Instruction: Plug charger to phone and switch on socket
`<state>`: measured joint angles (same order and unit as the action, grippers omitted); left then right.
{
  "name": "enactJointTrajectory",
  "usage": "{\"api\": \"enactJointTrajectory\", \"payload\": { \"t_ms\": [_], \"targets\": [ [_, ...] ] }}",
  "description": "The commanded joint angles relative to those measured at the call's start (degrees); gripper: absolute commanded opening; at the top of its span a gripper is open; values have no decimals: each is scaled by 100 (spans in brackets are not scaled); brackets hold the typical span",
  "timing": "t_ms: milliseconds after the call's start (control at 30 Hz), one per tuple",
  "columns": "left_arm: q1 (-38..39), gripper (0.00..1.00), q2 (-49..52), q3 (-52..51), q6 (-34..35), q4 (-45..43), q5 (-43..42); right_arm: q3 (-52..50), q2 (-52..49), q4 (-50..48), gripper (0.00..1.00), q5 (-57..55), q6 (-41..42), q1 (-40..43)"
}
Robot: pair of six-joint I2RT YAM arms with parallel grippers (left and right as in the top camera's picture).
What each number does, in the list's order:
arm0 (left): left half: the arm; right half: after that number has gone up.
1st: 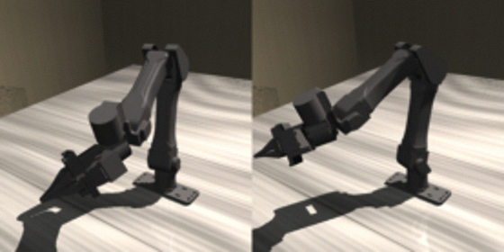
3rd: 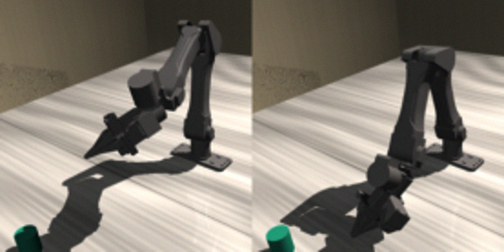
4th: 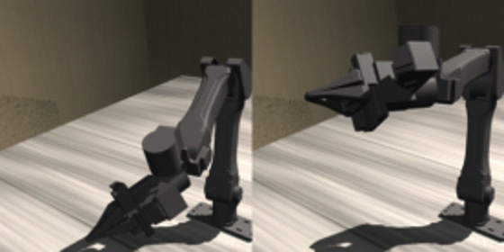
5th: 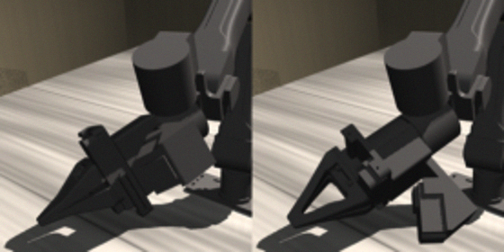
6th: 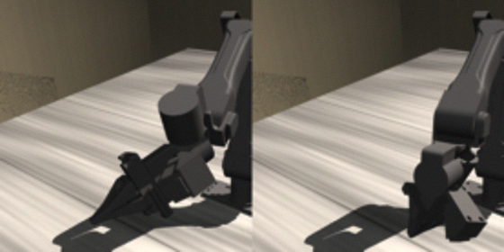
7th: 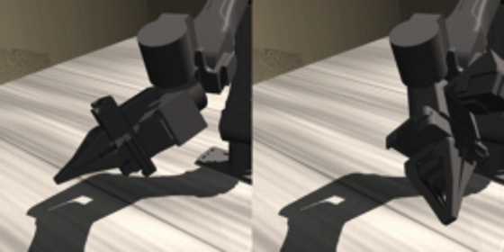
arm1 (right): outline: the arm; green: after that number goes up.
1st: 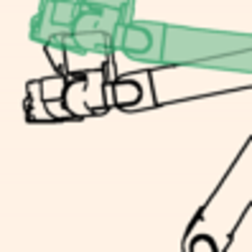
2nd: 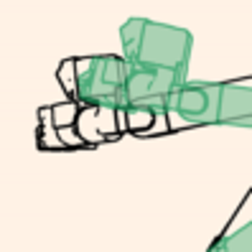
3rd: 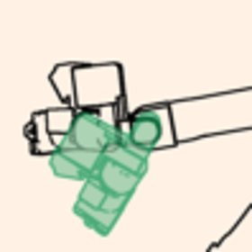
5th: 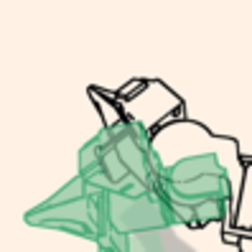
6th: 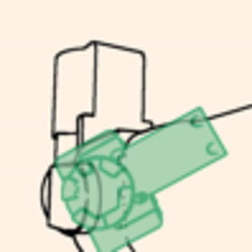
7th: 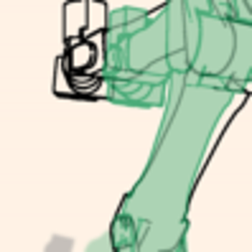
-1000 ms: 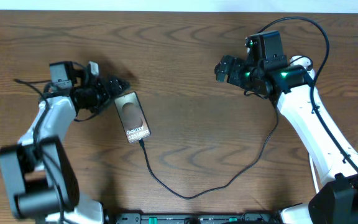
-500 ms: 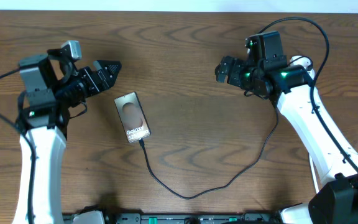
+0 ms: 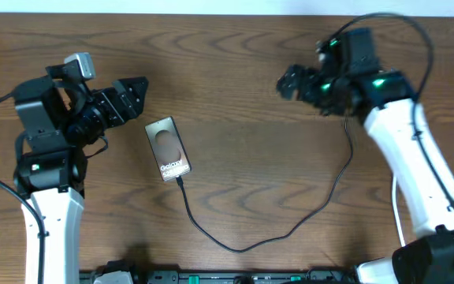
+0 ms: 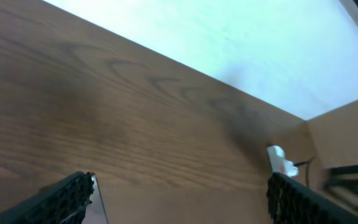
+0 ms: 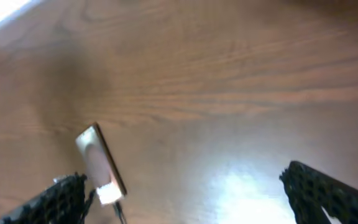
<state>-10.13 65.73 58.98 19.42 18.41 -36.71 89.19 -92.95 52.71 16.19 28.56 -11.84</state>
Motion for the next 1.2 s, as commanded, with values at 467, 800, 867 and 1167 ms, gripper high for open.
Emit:
{"api": "enactJointTrajectory", "payload": {
  "t_ms": [467,800,867,1167],
  "targets": [
    [1670,91,-24,179,-101,92,3292,2459,-22,2479,99,435,-2203,3224],
    [1670,91,188,146,-98,321,3333,2433,-817,2636,95,323,-3080,4030],
    [1670,91,247,146,-98,348,3333,2433,-984,2625,97,328,-3080,4028],
    [1670,91,297,146,-98,385,3333,2433,-2232,2570,99,352,-3707,4024]
  ]
}}
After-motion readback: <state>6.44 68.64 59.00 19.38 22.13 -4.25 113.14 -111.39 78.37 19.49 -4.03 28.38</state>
